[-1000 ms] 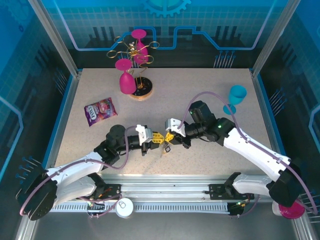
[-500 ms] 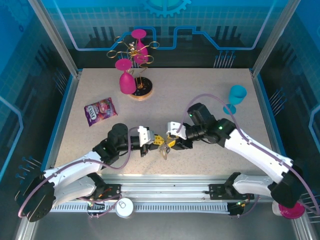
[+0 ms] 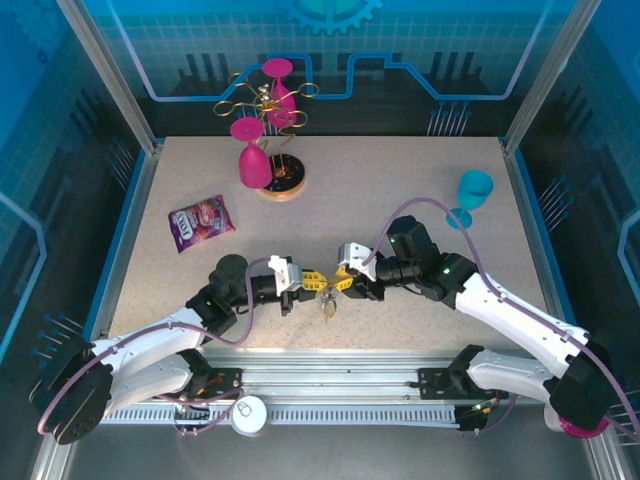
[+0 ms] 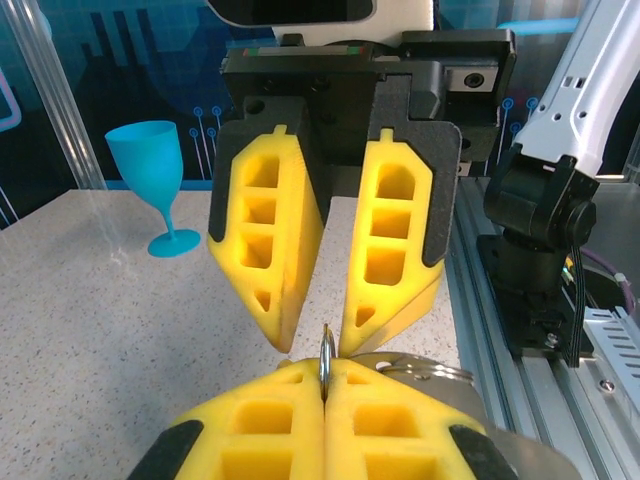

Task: Put the keys on the keyring

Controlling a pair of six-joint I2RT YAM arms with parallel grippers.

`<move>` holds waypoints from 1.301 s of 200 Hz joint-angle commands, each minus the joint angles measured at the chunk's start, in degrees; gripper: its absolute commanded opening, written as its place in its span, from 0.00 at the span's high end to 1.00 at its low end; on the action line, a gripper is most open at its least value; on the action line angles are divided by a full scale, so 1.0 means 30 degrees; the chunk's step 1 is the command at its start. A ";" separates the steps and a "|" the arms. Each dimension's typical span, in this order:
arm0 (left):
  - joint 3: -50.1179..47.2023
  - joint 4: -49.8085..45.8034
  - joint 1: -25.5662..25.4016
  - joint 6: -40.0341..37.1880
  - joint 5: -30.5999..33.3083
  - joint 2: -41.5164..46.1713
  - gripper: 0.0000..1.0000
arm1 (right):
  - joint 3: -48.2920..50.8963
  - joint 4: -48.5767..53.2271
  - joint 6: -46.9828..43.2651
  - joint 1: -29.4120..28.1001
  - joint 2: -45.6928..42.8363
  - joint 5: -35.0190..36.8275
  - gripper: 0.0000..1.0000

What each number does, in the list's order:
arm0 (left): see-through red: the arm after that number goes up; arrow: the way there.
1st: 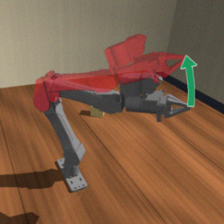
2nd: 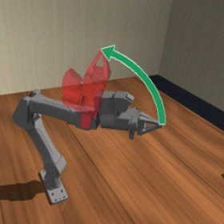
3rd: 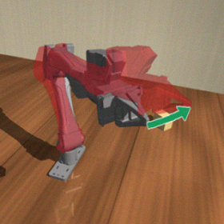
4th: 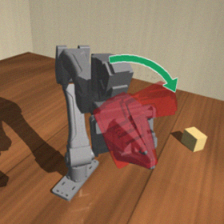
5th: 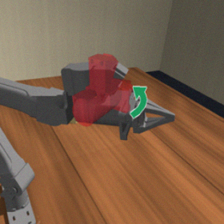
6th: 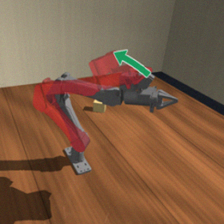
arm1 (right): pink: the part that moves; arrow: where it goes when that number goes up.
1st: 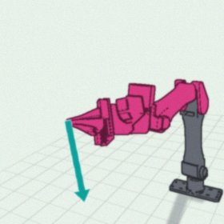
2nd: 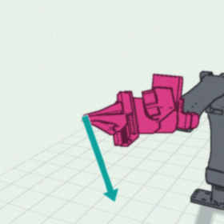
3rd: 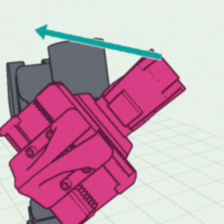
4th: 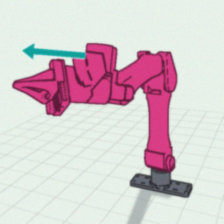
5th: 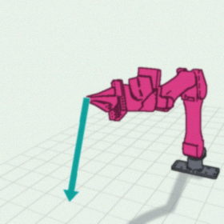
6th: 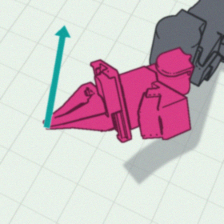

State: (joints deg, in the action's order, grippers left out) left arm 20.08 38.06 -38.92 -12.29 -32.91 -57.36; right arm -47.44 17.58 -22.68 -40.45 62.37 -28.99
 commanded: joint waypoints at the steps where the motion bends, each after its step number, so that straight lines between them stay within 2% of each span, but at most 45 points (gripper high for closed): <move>1: -0.0243 0.1378 -0.0061 0.0355 -0.0692 0.0210 1.00 | 0.0553 -0.1288 0.0217 -0.0099 0.0187 -0.0589 0.74; 77: -0.0584 0.3924 -0.0061 0.1299 -0.0436 -0.0649 1.00 | 0.0545 -0.2471 0.0573 -0.1061 0.0939 -0.1368 0.89; 100: -0.0678 0.4333 -0.0065 0.1388 -0.0353 -0.0945 1.00 | 0.0704 -0.3007 0.0922 -0.1127 0.0818 -0.1366 0.89; 144: -0.0987 0.4755 -0.0047 0.1309 0.0209 -0.0772 1.00 | 0.1453 -0.3176 0.0874 -0.1105 -0.0399 0.0092 0.89; 161: -0.1057 0.5107 -0.0011 0.1596 0.0229 -0.0773 1.00 | 0.1963 -0.3679 0.1021 -0.1121 -0.0853 0.1238 0.82; 184: -0.1121 0.5359 -0.0028 0.1857 0.0137 -0.0779 1.00 | 0.2386 -0.4157 0.0996 -0.1144 -0.1404 0.1903 0.80; 213: -0.1090 0.5483 -0.0014 0.2033 0.0098 -0.0844 1.00 | 0.2457 -0.4376 0.0908 -0.1195 -0.1571 0.1840 0.76; 260: -0.1078 0.5958 0.0049 0.2317 0.0033 -0.1111 1.00 | 0.2681 -0.5435 0.0951 -0.1427 -0.1483 0.1710 0.77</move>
State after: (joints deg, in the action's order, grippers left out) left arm 17.26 51.83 -38.89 -6.48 -32.60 -60.38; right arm -40.10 4.95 -20.32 -43.42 58.50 -24.03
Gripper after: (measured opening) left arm 0.046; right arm 0.232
